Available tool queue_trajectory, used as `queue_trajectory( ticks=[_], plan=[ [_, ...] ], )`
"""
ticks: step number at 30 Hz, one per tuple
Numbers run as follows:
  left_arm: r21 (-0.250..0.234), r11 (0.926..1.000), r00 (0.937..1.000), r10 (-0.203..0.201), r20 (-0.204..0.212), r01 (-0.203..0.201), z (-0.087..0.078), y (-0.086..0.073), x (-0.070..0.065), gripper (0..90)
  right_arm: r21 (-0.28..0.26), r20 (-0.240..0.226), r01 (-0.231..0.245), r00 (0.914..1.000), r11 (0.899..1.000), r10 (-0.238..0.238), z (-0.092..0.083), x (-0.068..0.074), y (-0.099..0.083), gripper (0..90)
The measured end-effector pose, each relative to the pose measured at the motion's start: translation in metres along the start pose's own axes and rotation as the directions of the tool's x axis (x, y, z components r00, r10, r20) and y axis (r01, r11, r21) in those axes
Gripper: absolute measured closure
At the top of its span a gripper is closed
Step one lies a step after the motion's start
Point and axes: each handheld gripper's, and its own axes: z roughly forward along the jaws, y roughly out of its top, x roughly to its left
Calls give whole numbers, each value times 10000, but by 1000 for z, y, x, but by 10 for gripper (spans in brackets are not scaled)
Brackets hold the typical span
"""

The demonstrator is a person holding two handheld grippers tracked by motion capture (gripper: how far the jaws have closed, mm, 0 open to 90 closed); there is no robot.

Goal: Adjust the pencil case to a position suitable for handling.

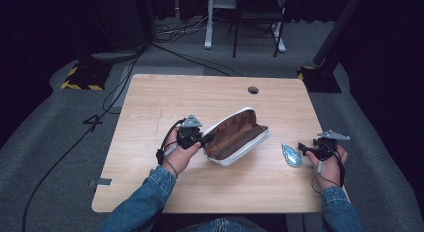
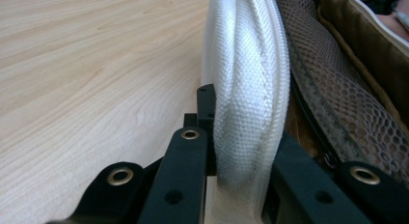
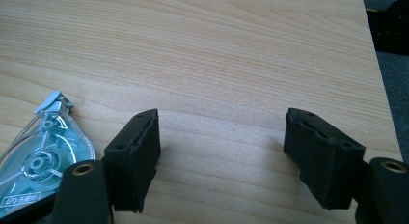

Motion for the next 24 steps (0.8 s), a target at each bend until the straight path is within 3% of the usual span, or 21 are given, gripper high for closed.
queue_trajectory(
  ticks=[12, 24],
  plan=[
    [147, 9992, 9993, 367, 56, -367, -23, -11, -5, 859, 3, 1, -5, 10000, 10000, 5, 0, 0, 0, 297],
    [231, 9975, 9970, 654, 405, -664, -44, -27, -7, 860, -6, -8, 10, 10000, 10000, -10, 0, 0, 0, 297]
  ],
)
